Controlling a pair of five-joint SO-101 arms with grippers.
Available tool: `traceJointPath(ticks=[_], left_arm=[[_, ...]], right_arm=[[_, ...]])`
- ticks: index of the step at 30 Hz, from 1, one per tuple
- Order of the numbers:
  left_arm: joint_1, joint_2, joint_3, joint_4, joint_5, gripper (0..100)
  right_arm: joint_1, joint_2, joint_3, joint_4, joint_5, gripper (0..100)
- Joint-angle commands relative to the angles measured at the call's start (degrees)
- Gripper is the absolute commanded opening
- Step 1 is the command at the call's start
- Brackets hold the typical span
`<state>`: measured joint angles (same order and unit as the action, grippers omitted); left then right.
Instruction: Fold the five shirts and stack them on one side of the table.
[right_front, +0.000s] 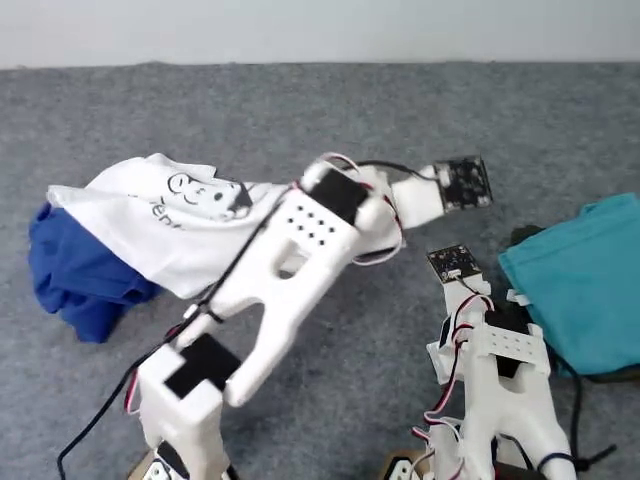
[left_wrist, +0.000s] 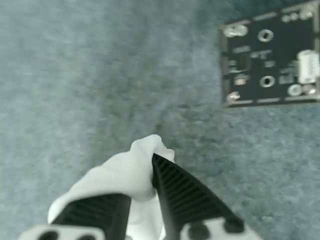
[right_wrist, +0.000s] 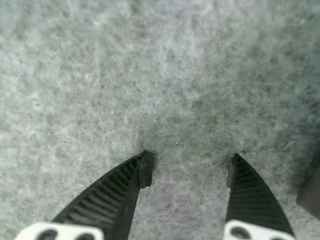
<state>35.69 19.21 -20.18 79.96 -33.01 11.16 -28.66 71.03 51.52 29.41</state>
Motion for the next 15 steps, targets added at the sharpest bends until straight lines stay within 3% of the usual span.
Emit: traceJointPath(ticks=[1,9,15], left_arm=[[2.5,0.8,-4.4,3.8,-0.7,2],[6.1,6.4,-19.6,18.5,-0.7,21],[2.2,8.6,-30.3,20.5,-1.0,27]], right_arm=[[0.0,0.5,1.8,-1.3,0.3,23.7],[0.0,0.5,1.7,-1.4,0.6,23.7],[0.0,0.5,1.7,-1.4,0.6,23.7]])
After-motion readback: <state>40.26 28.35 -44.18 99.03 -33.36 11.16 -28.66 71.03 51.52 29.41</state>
